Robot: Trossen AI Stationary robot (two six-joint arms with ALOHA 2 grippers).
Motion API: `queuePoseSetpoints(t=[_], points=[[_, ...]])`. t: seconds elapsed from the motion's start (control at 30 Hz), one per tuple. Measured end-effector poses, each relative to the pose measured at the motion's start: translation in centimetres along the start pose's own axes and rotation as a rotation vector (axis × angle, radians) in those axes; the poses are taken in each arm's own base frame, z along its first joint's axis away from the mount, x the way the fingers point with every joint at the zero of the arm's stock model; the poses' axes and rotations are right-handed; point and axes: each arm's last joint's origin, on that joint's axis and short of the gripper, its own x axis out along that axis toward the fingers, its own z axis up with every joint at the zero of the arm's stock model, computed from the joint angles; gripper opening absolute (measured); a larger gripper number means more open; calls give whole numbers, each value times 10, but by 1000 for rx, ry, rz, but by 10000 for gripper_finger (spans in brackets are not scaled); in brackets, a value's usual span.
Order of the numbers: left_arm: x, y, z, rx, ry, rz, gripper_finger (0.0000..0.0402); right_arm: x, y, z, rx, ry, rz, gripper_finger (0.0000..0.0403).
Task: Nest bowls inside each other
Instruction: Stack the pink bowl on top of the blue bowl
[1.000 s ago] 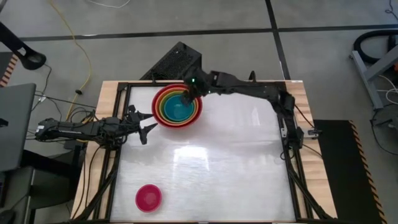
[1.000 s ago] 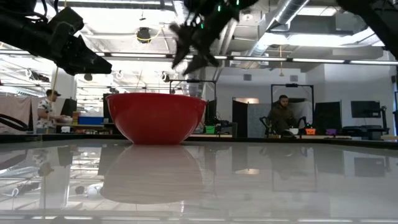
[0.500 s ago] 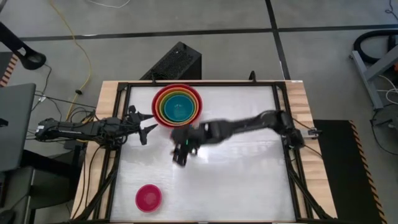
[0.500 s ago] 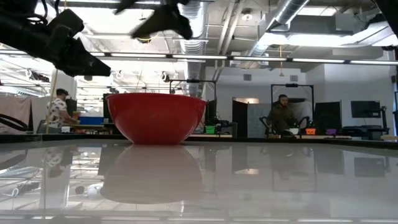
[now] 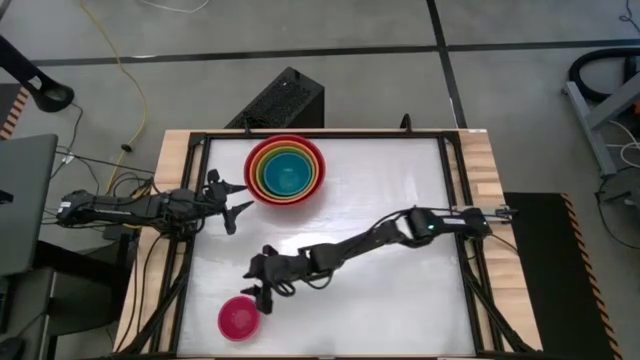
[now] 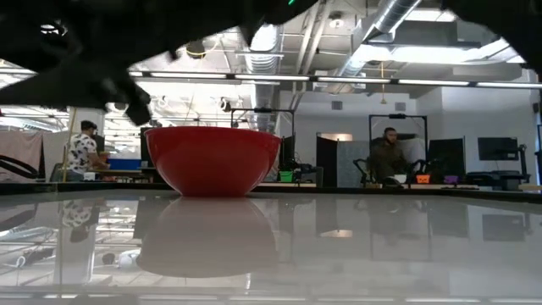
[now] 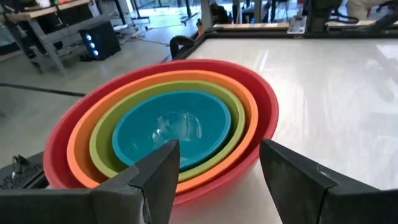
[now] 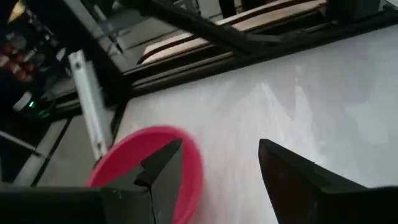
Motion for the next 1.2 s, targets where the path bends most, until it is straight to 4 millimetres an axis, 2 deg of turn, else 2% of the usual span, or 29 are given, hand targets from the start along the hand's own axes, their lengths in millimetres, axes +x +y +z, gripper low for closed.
queuePoseSetpoints(t=[0.1, 0.2, 0.33, 0.7, 0.9, 1.2], points=[[0, 0, 3, 13, -28, -1, 213, 16, -6, -9, 3, 44, 14, 228], [0, 0, 5, 24, -43, -1, 213, 25, -1, -12, -7, 73, 41, 228], [0, 0, 6, 41, -55, 0, 213, 24, 9, -6, -12, 82, 50, 228], [0, 0, 10, 41, -91, 2, 213, 24, 15, -24, 1, 149, -53, 220], [0, 0, 10, 35, -93, 0, 213, 23, 24, -29, -4, 159, -42, 198], [0, 0, 10, 33, -93, 0, 213, 22, 20, -33, 42, 218, -59, 146]])
